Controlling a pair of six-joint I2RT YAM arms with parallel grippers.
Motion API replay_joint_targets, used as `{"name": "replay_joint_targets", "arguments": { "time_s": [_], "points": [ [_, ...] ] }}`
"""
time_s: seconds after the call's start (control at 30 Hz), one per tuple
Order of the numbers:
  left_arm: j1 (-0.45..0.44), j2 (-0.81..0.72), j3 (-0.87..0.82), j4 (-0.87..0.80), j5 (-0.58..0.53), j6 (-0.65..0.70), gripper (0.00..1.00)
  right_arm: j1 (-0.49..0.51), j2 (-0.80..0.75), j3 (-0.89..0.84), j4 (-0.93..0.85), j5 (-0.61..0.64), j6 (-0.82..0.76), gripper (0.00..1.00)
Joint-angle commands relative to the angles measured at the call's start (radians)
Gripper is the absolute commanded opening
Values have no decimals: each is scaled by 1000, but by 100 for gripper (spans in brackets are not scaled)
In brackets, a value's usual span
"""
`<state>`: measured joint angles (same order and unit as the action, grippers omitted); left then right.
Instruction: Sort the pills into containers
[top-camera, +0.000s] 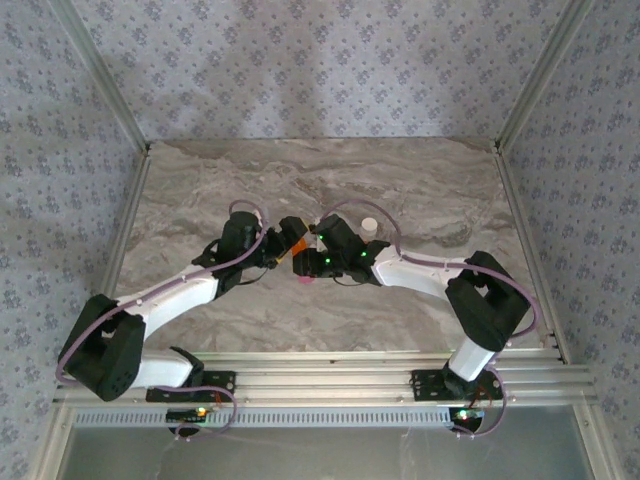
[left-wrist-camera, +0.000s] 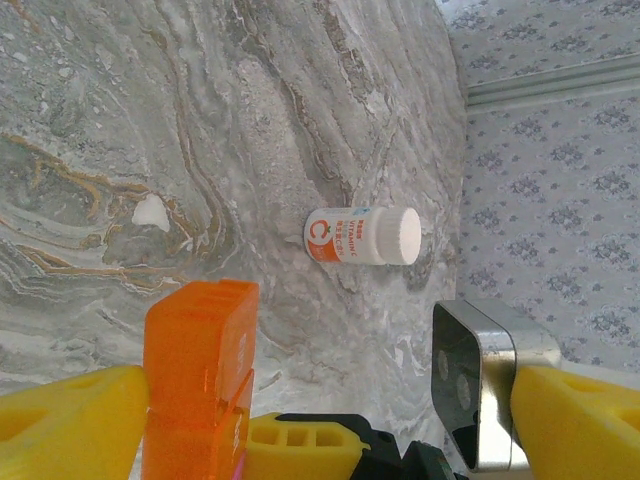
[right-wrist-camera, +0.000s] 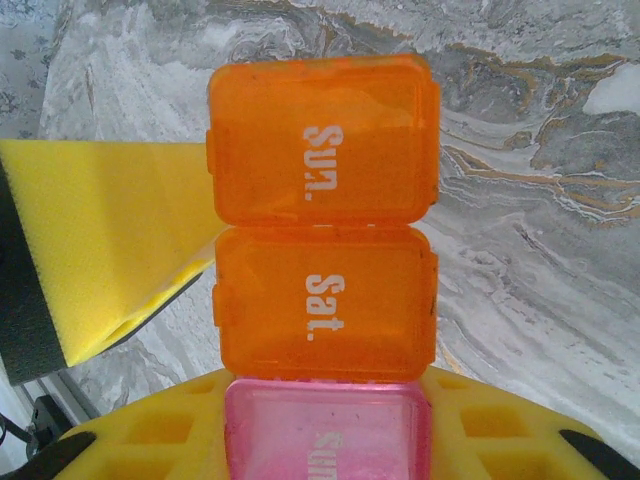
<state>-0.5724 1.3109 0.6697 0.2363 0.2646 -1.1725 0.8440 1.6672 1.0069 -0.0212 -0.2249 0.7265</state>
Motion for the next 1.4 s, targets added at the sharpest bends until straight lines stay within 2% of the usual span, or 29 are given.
{"name": "replay_joint_targets", "arguments": {
  "time_s": [0.0, 0.67, 1.03, 1.23, 1.37],
  "points": [
    [-17, -16, 37, 19, 8, -5, 93, 9, 8, 10, 11, -4, 4, 7],
    [-43, -39, 56, -3, -29, -10, 93, -1, 3, -6, -13, 14, 0, 7],
    [-43, -70, 18, 103, -69, -65, 93, -14, -25, -59, 121, -59, 45, 7],
    [-40, -77, 21, 78, -70, -62, 93, -25, -48, -77, 129, -67, 45, 7],
    [-39, -86, 39, -11, -79, -41, 92, -41, -68, -92, 129, -67, 50, 7]
  ]
}}
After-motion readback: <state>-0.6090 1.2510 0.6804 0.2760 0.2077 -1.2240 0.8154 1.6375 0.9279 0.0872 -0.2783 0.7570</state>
